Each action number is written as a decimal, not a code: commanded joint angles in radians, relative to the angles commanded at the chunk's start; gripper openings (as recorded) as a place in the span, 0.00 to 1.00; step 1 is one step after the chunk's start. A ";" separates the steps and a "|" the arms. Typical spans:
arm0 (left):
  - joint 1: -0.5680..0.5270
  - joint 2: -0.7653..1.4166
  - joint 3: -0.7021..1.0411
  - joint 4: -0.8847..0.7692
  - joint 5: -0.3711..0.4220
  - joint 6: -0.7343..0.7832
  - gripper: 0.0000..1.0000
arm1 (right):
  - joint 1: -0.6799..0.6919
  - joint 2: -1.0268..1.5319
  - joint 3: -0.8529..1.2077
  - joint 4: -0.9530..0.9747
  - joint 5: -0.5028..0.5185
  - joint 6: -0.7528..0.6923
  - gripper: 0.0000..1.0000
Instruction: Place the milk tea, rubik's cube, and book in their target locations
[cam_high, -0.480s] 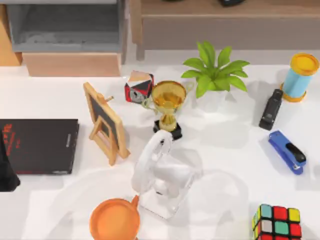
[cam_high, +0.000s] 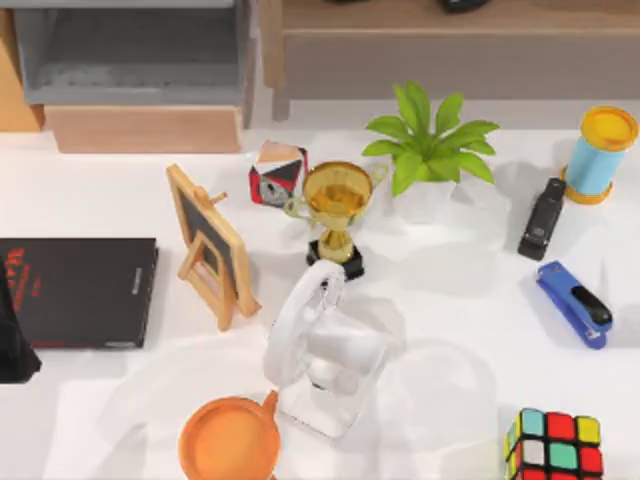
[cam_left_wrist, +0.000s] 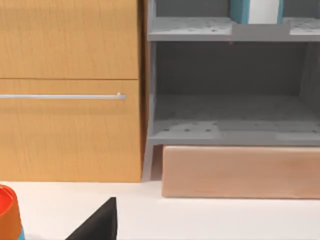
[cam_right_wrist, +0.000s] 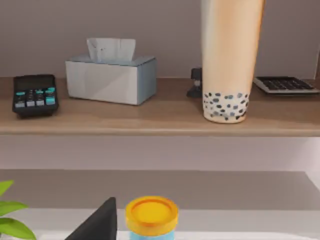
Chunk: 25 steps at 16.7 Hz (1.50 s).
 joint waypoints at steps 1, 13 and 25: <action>0.000 0.000 0.000 0.000 0.000 0.000 1.00 | -0.007 0.074 0.044 0.036 -0.005 0.000 1.00; 0.000 0.000 0.000 0.000 0.000 0.000 1.00 | -0.096 1.251 0.646 0.535 -0.072 0.004 1.00; 0.000 0.000 0.000 0.000 0.000 0.000 1.00 | -0.116 1.543 0.817 0.678 -0.091 0.005 1.00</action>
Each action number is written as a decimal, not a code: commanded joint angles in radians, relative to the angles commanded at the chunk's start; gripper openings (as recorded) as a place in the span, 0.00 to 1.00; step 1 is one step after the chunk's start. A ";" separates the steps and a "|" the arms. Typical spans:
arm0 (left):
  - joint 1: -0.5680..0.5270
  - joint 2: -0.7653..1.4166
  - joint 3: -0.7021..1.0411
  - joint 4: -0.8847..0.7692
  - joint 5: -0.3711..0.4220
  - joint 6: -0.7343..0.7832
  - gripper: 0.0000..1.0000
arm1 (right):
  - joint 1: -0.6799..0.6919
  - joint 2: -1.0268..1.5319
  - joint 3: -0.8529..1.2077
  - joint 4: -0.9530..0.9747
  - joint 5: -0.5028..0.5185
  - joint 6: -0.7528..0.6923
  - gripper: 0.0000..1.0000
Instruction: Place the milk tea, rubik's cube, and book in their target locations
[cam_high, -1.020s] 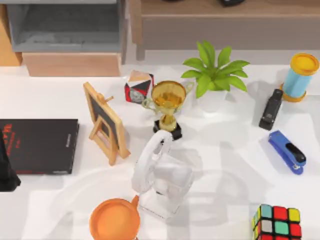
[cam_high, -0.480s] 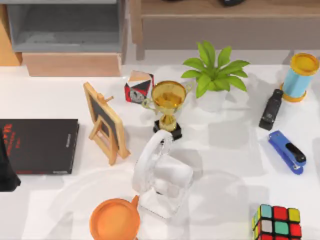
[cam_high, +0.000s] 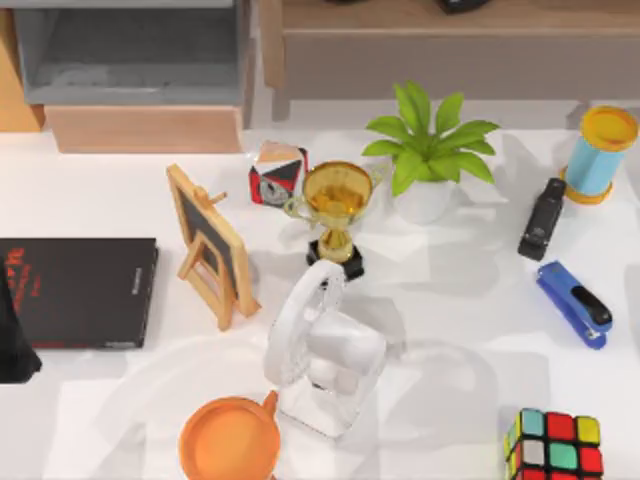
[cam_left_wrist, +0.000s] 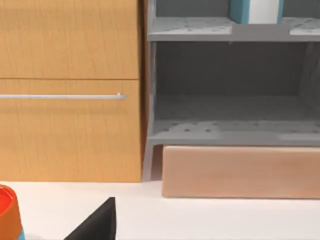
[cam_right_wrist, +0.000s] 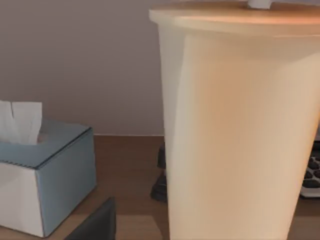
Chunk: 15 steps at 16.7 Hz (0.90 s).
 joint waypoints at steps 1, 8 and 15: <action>0.000 0.000 0.000 0.000 0.000 0.000 1.00 | 0.000 0.002 0.003 -0.001 0.000 0.000 1.00; 0.000 0.000 0.000 0.000 0.000 0.000 1.00 | 0.007 0.179 0.248 -0.063 0.015 -0.001 1.00; 0.000 0.000 0.000 0.000 0.000 0.000 1.00 | 0.014 0.270 0.379 -0.105 0.022 -0.002 1.00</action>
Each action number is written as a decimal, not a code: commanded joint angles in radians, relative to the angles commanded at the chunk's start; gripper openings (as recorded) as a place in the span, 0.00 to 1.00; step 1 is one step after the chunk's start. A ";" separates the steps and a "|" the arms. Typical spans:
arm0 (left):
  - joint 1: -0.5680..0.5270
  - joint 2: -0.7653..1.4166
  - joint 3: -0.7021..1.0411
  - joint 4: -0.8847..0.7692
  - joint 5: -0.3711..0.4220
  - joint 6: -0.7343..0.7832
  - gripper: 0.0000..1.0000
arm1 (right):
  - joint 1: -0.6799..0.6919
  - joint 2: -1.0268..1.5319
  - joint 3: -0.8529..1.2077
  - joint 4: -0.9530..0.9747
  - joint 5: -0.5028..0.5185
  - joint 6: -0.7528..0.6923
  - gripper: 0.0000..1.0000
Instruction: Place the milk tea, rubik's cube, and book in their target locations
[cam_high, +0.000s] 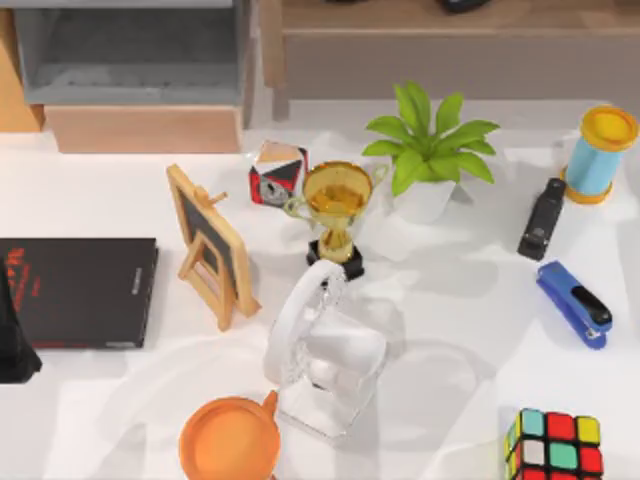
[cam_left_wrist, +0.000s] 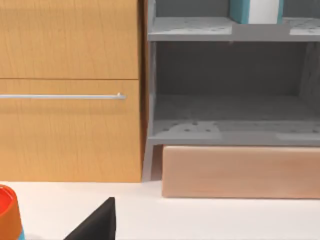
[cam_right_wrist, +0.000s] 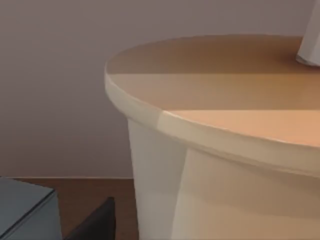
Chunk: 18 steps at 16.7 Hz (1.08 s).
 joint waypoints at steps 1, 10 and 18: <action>0.000 0.000 0.000 0.000 0.000 0.000 1.00 | 0.000 0.000 0.000 0.000 0.000 0.000 1.00; 0.000 0.000 0.000 0.000 0.000 0.000 1.00 | 0.000 0.000 0.000 0.000 0.000 0.000 0.32; 0.000 0.000 0.000 0.000 0.000 0.000 1.00 | 0.000 0.000 0.000 0.000 0.000 0.000 0.00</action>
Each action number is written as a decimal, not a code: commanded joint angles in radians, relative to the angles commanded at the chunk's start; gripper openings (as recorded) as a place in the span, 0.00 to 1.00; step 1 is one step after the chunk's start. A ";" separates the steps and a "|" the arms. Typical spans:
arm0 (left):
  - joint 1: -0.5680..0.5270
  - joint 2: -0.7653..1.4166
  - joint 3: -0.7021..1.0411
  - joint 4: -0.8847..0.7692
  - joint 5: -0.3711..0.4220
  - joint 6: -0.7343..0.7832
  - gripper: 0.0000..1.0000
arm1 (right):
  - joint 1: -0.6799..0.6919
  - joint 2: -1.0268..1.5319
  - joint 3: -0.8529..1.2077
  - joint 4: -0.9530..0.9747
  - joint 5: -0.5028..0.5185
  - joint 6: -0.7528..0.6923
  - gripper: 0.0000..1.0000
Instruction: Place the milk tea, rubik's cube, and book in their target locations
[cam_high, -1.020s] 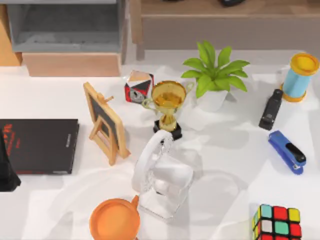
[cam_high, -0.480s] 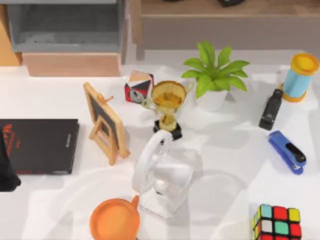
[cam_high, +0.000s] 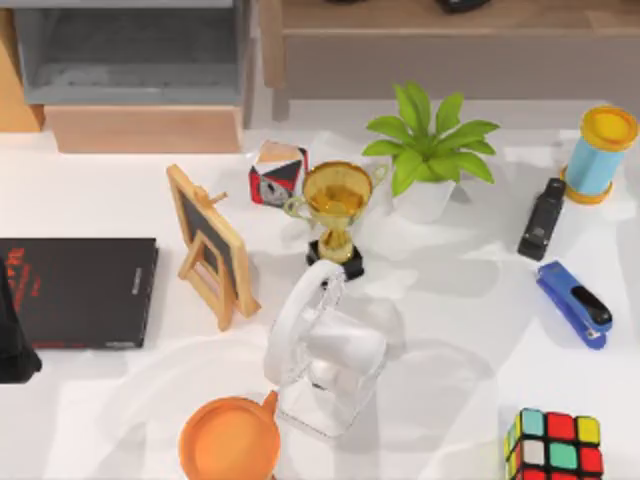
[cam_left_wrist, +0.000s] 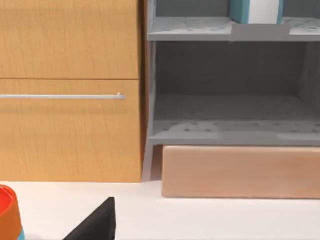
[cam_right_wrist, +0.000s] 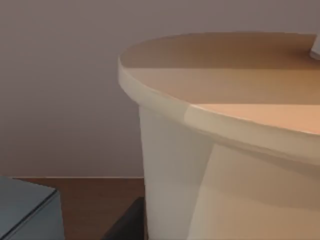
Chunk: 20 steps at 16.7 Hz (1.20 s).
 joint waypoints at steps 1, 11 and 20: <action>0.000 0.000 0.000 0.000 0.000 0.000 1.00 | 0.000 0.000 0.000 0.000 0.000 0.000 0.00; 0.000 0.000 0.000 0.000 0.000 0.000 1.00 | -0.010 -0.132 -0.162 0.024 -0.014 0.003 0.00; 0.000 0.000 0.000 0.000 0.000 0.000 1.00 | -0.019 -0.286 -0.348 0.060 -0.026 0.005 0.00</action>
